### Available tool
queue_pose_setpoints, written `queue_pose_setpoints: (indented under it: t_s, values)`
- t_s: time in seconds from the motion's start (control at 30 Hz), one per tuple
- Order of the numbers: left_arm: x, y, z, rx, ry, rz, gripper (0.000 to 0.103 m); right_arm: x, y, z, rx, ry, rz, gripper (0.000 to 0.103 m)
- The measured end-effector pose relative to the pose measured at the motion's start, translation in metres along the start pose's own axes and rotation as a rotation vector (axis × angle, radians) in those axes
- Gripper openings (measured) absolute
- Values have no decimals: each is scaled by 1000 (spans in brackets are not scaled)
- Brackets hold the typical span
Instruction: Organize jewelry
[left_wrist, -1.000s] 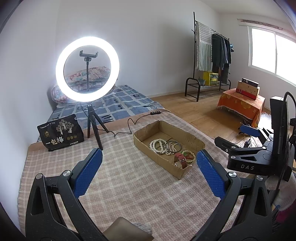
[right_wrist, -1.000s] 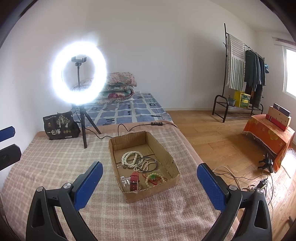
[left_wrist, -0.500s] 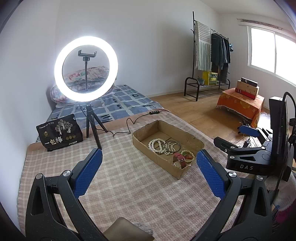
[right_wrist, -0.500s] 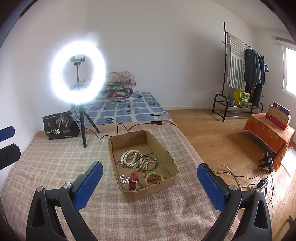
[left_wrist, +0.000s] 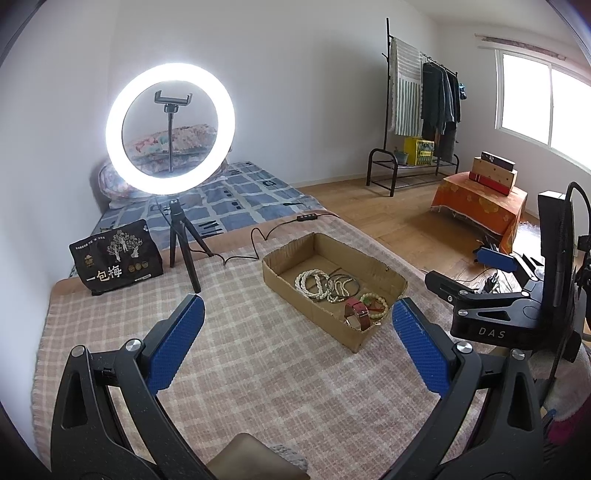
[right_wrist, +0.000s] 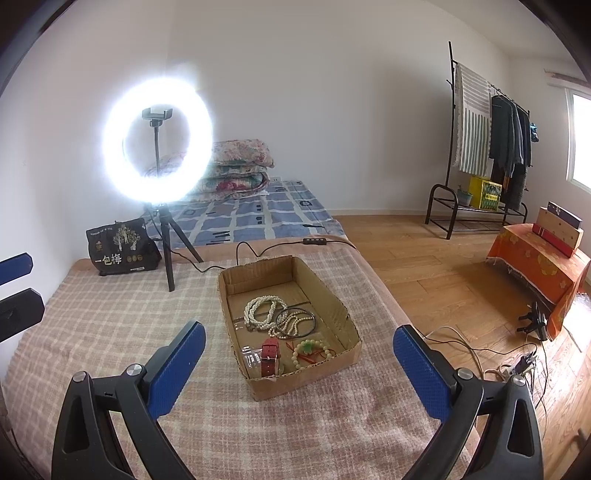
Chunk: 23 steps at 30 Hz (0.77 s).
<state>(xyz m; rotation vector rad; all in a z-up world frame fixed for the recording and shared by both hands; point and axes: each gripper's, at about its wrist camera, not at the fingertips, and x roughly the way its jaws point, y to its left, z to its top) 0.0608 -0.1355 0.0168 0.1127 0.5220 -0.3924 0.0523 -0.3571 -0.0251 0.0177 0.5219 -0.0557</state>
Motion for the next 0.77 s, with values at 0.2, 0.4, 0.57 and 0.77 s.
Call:
queue_pose_setpoints:
  t_s: [0.2, 0.4, 0.57, 0.77]
  values:
    - [1, 0, -1, -2, -2, 2, 103, 0, 1, 0, 0, 1, 0, 103]
    - [1, 2, -5, -2, -4, 12, 103, 0, 1, 0, 1, 5, 1, 103]
    - [1, 5, -5, -3, -9, 15, 103, 1, 2, 0, 1, 7, 2, 103]
    - [-2, 6, -1, 7, -18, 17, 103, 2, 2, 0, 3, 15, 4, 103]
